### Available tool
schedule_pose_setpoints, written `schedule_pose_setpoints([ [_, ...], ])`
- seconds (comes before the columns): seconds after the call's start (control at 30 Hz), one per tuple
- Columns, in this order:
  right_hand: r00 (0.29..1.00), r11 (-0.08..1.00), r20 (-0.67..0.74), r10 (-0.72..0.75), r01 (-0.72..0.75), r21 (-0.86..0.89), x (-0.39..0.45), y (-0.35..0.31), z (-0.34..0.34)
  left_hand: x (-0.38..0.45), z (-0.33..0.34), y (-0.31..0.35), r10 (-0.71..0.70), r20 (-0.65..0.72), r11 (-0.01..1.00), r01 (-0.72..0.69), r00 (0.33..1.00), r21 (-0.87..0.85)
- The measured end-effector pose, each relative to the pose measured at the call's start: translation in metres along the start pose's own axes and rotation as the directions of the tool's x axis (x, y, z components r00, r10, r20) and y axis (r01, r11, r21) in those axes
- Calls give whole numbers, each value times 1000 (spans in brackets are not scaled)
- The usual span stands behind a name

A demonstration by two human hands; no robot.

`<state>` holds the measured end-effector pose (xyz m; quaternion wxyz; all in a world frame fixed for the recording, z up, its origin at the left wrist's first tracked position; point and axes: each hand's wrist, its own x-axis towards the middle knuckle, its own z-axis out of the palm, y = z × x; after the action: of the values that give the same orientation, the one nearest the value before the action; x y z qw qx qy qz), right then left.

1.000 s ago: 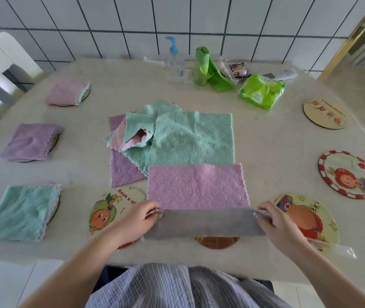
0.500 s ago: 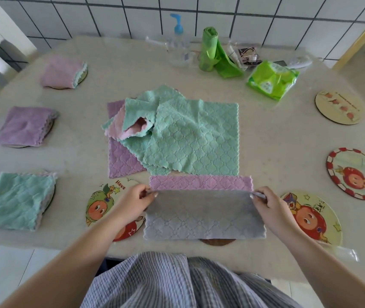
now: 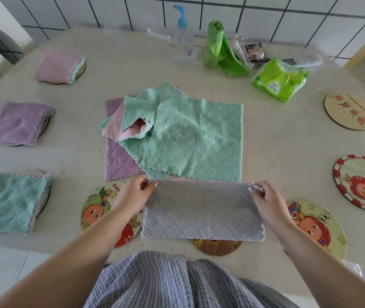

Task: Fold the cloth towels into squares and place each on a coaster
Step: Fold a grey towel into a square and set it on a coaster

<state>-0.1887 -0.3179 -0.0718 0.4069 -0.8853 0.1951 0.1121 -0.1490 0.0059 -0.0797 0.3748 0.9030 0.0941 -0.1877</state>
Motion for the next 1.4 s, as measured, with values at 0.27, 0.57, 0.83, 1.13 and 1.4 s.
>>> schedule_pose_setpoints([
  [0.27,1000,998,12,12,-11,-66,15,-3,1,10,1,-1,-54,26,997,53,998,50],
  [0.57,971,991,-214,111,-93,91,12,0,5,2,5,-2,-104,-134,989,88,985,-120],
  [0.83,882,828,96,-462,467,-311,-34,-10,49,-42,45,20,513,88,825,-519,854,222],
  [1.13,839,603,255,-480,527,-599,-43,10,88,-50,90,-6,583,280,538,-622,762,569],
  [1.4,899,561,263,-351,426,-709,-40,44,49,-53,62,-49,560,269,494,-576,784,651],
])
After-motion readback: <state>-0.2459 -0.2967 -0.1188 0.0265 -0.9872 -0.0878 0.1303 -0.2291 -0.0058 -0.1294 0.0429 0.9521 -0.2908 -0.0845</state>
